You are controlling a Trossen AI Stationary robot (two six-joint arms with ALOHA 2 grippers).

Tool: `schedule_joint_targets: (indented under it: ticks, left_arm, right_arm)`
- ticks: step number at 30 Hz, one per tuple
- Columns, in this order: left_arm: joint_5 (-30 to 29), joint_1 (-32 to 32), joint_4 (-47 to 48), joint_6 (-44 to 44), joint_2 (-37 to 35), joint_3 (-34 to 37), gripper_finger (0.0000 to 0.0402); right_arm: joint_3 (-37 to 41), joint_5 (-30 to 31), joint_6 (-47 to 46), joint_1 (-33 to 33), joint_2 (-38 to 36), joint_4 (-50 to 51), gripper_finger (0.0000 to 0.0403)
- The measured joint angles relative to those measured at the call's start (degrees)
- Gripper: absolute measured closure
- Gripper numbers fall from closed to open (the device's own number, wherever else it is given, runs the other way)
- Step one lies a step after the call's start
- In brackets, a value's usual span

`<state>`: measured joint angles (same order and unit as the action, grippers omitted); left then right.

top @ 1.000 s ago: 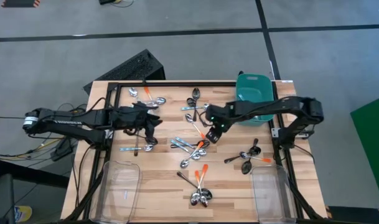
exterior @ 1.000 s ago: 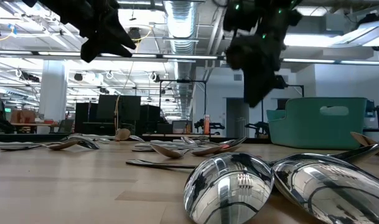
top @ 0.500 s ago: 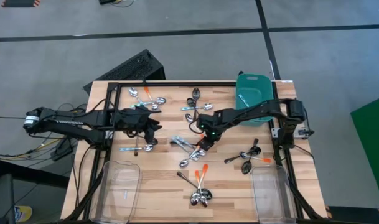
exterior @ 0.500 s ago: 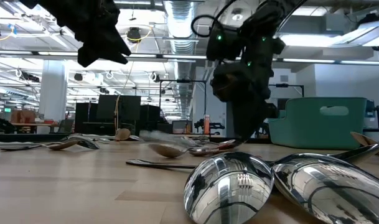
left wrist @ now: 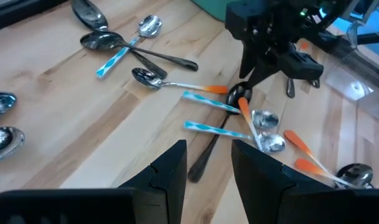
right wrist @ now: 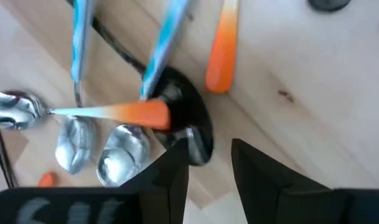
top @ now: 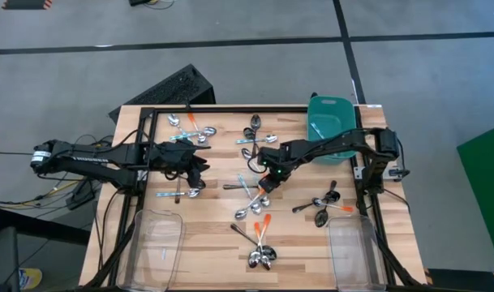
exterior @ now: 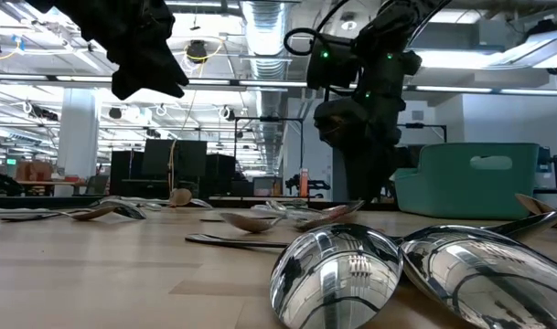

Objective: Sort silverware by color (type)
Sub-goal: Put the black spoon into the left transparent bin

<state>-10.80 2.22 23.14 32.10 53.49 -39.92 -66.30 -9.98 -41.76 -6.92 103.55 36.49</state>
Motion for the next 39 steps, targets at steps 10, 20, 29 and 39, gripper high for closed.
schedule_joint_targets:
  ticks: [10, 20, 29, 39]
  left_arm:
    - [-0.6, 0.0, 0.1, -1.0, 0.0, 0.0, 0.0288]
    - [-2.0, 0.0, 0.1, -0.9, 0.0, 0.0, 0.0288]
    - [-2.0, 0.0, 0.1, 0.1, 0.0, 0.0, 0.0288]
    - [-2.6, 0.0, 0.1, -0.6, 0.0, 0.0, 0.0288]
  right_arm:
    - [0.0, -0.4, 1.9, -1.1, 0.0, -1.1, 0.0258]
    - [1.9, -5.2, 3.1, -1.9, 2.7, -3.1, 0.0261]
    - [1.8, -6.8, 4.4, -1.9, 4.3, -4.4, 0.0336]
    - [1.8, -8.2, 4.5, -1.7, 1.4, -2.0, 0.039]
